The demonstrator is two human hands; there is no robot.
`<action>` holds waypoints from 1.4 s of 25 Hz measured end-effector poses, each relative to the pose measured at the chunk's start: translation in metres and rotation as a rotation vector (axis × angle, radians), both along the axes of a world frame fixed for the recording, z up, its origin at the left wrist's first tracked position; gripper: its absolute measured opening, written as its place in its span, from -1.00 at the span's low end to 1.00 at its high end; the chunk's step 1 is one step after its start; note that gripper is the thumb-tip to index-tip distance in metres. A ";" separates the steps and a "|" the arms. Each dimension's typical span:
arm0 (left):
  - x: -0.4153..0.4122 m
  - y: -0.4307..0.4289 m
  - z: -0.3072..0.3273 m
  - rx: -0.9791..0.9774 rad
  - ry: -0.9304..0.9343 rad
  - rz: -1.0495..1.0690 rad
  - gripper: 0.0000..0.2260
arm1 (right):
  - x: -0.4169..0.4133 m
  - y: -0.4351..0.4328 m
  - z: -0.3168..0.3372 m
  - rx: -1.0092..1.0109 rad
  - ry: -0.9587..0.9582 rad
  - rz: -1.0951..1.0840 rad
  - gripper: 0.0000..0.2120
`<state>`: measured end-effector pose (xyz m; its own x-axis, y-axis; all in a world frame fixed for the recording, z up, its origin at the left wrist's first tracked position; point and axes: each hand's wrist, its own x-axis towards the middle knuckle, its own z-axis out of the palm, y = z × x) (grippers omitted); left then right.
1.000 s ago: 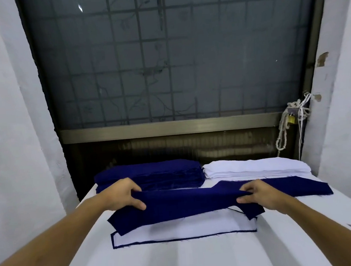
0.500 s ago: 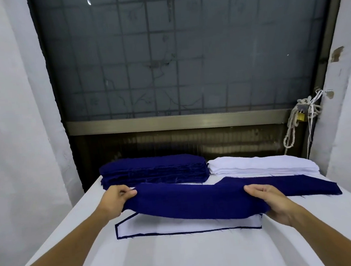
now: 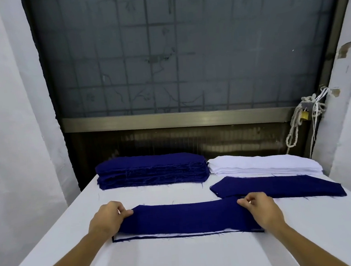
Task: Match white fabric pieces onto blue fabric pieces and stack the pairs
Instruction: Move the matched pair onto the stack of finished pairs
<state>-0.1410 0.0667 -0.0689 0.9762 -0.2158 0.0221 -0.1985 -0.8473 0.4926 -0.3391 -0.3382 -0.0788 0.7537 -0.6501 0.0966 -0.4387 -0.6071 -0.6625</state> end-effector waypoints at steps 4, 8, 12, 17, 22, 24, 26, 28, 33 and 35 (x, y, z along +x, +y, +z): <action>-0.005 0.004 -0.016 0.041 -0.071 0.034 -0.69 | -0.003 0.000 -0.017 -0.059 -0.014 -0.023 -0.73; 0.001 0.011 -0.019 -0.048 -0.019 0.016 -0.66 | -0.004 0.000 -0.020 -0.144 -0.029 -0.004 -0.78; 0.004 0.017 -0.017 -0.144 0.081 -0.002 -0.65 | -0.005 0.001 -0.023 -0.175 -0.045 0.003 -0.79; 0.006 0.022 -0.017 -0.198 0.111 -0.025 -0.71 | -0.008 0.003 -0.022 -0.181 -0.040 0.016 -0.79; 0.003 0.025 -0.022 -0.241 0.046 -0.014 -0.75 | -0.010 0.009 -0.023 -0.285 -0.030 0.015 -0.80; 0.001 0.023 -0.023 -0.237 0.024 0.013 -0.74 | -0.009 0.009 -0.024 -0.353 0.011 0.023 -0.87; 0.000 0.021 -0.024 -0.225 -0.018 0.038 -0.72 | -0.008 0.007 -0.026 -0.384 0.042 0.041 -0.91; 0.000 0.019 -0.025 -0.213 -0.078 0.044 -0.71 | -0.008 0.005 -0.027 -0.382 0.035 0.053 -0.88; -0.005 0.015 -0.032 -0.069 -0.229 0.015 -0.71 | -0.010 0.008 -0.028 -0.411 0.025 0.048 -0.93; -0.010 0.011 -0.037 -0.014 -0.281 0.024 -0.70 | -0.010 0.010 -0.030 -0.469 0.020 0.057 -0.89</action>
<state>-0.1508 0.0773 -0.1057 0.9362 -0.1906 0.2953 -0.3090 -0.8467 0.4332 -0.3488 -0.3281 -0.1086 0.7916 -0.4975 0.3548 -0.4062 -0.8622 -0.3027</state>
